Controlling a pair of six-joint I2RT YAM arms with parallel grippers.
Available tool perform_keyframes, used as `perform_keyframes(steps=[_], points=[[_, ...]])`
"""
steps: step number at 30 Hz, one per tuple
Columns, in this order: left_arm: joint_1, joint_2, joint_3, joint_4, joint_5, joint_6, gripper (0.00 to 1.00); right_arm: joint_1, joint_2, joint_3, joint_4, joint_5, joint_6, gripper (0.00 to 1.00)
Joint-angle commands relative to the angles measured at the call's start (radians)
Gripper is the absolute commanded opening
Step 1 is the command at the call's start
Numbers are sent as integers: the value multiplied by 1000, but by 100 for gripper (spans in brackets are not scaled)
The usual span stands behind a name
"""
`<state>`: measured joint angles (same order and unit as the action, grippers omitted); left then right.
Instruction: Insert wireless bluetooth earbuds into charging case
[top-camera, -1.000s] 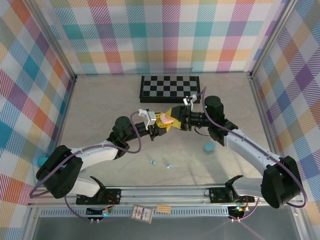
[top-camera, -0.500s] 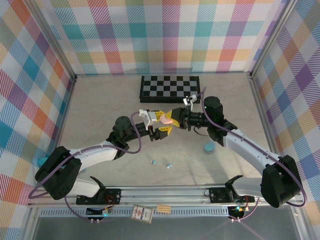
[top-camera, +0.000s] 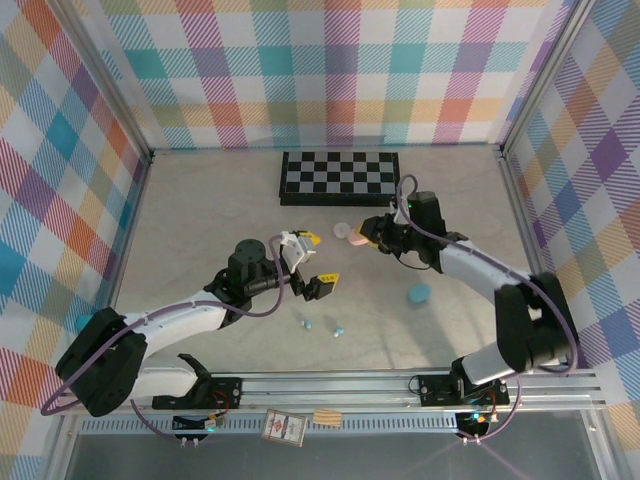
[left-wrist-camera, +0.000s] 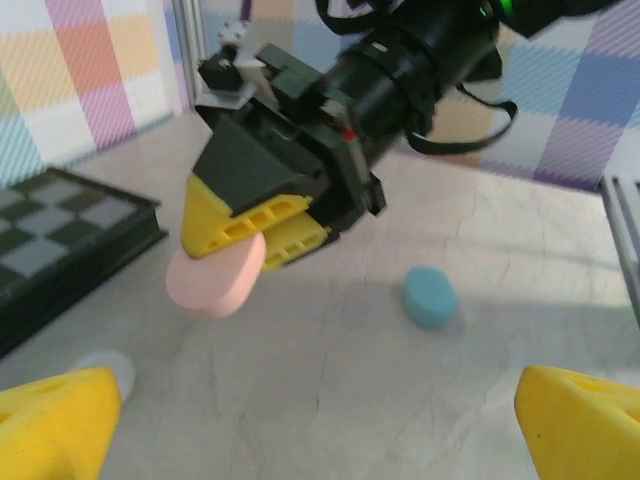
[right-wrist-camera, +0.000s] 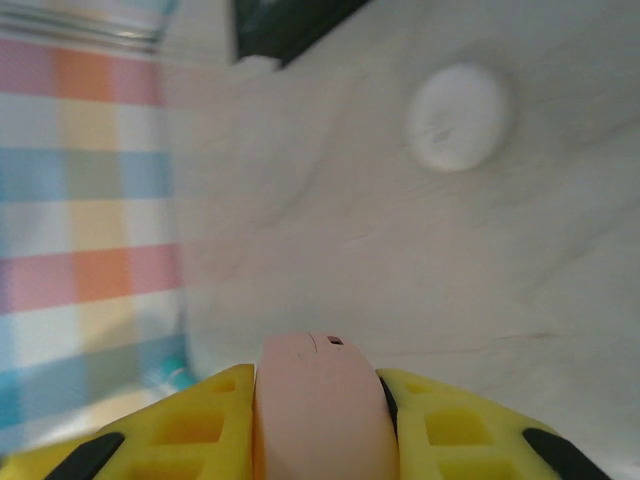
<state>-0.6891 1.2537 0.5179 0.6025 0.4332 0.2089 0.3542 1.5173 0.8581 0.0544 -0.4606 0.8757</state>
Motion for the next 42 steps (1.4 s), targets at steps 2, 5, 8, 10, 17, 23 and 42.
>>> perform_keyframes(steps=[2, 5, 8, 10, 17, 23, 42], points=[[-28, -25, 9, -138, -58, 62, 100, -14, 111, 111, -45, 108, -122, 27], [-30, -27, 7, -148, -69, 60, 100, -36, 211, 165, -34, 119, -126, 27], [-30, -27, 7, -147, -73, 60, 100, -55, 309, 213, -27, 123, -119, 27], [-30, -25, 8, -148, -73, 59, 100, -64, 369, 241, -19, 114, -114, 28], [-30, -20, 16, -150, -74, 57, 100, -78, 460, 282, -27, 137, -137, 34], [-50, 5, 25, -112, -85, 40, 100, -78, 354, 244, -119, 245, -238, 63], [-169, 136, 76, 38, -119, -7, 100, -73, -441, -213, -695, 738, -84, 86]])
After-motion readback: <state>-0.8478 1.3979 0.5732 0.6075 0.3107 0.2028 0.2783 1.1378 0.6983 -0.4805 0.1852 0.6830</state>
